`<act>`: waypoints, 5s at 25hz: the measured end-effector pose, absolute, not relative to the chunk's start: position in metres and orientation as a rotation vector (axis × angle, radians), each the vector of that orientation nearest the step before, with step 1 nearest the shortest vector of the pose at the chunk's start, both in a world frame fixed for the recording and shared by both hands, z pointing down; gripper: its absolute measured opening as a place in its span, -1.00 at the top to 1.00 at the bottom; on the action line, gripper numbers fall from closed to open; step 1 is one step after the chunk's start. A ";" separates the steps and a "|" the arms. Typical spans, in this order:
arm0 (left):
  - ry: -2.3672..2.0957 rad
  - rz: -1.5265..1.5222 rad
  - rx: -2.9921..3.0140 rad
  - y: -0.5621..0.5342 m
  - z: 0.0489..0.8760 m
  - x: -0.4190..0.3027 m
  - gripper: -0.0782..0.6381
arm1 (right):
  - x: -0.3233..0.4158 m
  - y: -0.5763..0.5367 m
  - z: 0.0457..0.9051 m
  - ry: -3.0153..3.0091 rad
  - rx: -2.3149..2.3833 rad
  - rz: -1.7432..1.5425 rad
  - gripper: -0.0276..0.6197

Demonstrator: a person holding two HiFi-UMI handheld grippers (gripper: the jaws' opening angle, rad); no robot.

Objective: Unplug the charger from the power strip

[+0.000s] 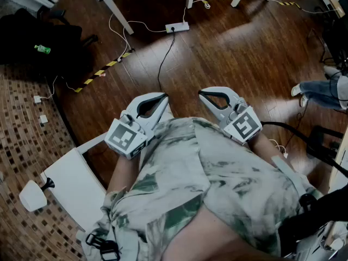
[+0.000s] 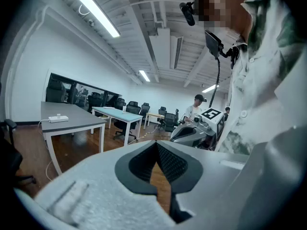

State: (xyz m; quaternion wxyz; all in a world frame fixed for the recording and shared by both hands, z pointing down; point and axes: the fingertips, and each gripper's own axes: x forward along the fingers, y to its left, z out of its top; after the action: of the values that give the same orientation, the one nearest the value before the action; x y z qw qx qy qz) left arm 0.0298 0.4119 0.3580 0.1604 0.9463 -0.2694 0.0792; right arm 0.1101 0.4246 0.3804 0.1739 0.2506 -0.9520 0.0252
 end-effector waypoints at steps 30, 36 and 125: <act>-1.043 0.196 2.578 -0.036 0.373 -0.079 0.77 | 0.020 -0.054 0.399 -2.735 0.504 0.025 0.90; -1.071 0.264 2.580 -0.113 0.377 -0.075 0.77 | 0.026 -0.144 0.412 -2.694 0.522 0.009 0.90; -1.143 0.641 2.551 -0.404 0.447 -0.209 0.49 | -0.094 -0.397 0.560 -2.309 0.474 -0.036 0.91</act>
State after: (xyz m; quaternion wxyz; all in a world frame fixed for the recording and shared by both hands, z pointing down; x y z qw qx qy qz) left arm -0.2086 -0.4041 0.4471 0.1364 0.8811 -0.3949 0.2216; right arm -0.0944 -0.3972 0.5596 0.3822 0.1859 -0.9051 -0.0142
